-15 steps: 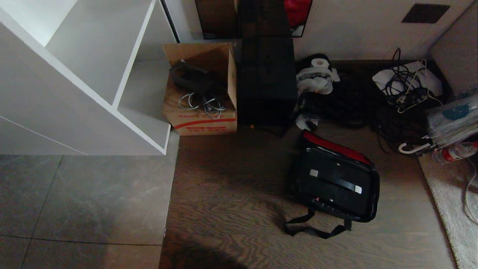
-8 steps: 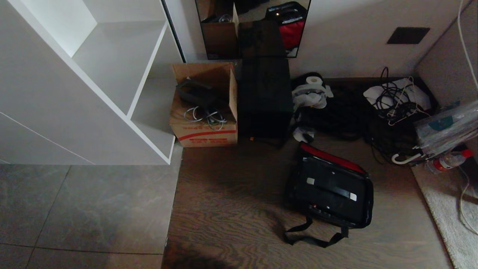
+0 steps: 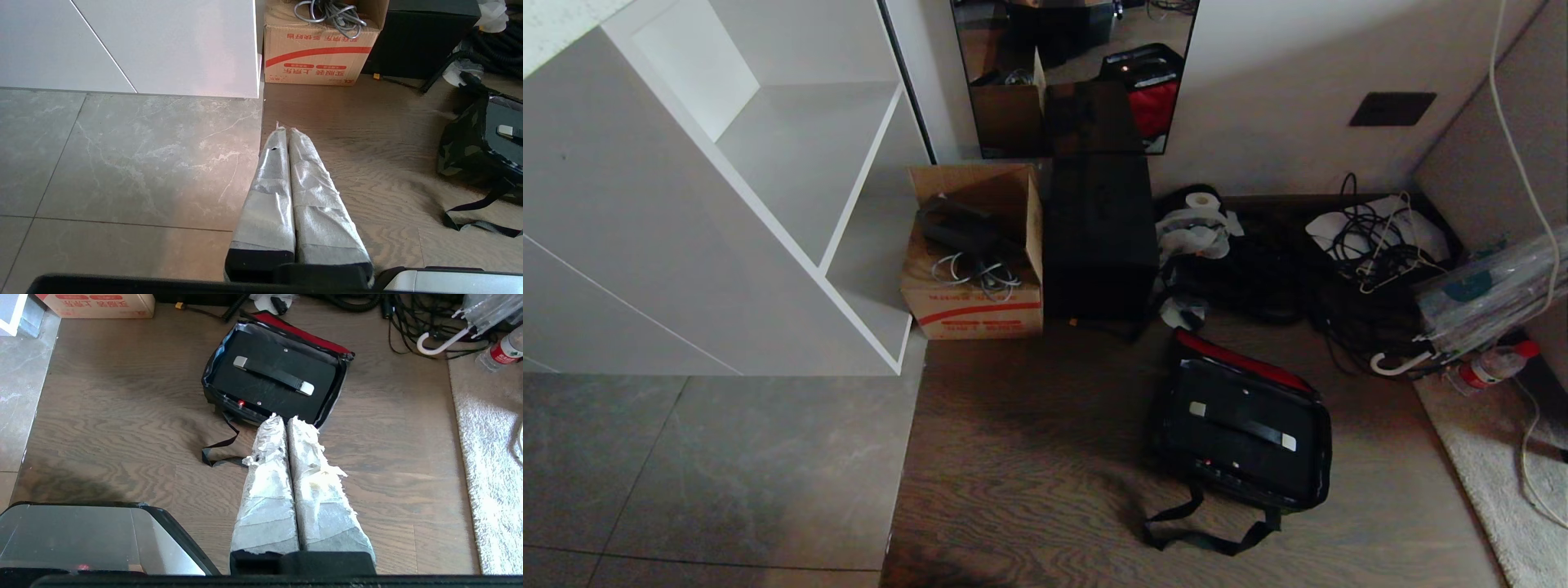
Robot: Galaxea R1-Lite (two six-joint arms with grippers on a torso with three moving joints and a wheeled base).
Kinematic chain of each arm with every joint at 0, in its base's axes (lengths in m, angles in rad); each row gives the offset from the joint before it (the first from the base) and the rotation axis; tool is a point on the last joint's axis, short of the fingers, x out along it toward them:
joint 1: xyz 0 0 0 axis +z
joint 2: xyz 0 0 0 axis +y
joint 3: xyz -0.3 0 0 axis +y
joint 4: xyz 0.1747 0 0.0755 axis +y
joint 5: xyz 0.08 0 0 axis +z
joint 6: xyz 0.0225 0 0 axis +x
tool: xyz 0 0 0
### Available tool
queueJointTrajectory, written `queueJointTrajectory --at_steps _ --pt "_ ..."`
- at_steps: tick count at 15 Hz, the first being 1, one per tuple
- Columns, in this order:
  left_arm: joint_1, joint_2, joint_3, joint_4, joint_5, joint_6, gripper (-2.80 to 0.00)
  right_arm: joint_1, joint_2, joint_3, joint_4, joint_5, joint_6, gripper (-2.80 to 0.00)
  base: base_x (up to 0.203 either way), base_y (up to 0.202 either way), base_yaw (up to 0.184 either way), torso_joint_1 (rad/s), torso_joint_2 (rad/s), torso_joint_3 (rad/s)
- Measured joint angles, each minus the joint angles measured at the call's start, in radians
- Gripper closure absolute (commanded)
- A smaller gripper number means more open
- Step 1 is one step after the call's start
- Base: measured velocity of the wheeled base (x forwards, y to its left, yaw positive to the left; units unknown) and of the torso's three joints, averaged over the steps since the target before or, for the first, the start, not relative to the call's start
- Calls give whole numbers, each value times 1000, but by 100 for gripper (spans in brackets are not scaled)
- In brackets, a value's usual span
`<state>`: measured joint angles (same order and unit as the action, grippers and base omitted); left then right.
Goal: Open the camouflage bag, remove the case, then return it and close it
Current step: Grip the handle
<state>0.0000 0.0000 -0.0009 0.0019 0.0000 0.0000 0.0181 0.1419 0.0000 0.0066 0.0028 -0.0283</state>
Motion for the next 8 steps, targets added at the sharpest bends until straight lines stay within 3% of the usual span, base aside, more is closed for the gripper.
queueJointTrajectory --at_steps 8 --pt "0 0 1 0 0 0 0 0 0 0 0 0 -1 0 0 0 0 0 0 0"
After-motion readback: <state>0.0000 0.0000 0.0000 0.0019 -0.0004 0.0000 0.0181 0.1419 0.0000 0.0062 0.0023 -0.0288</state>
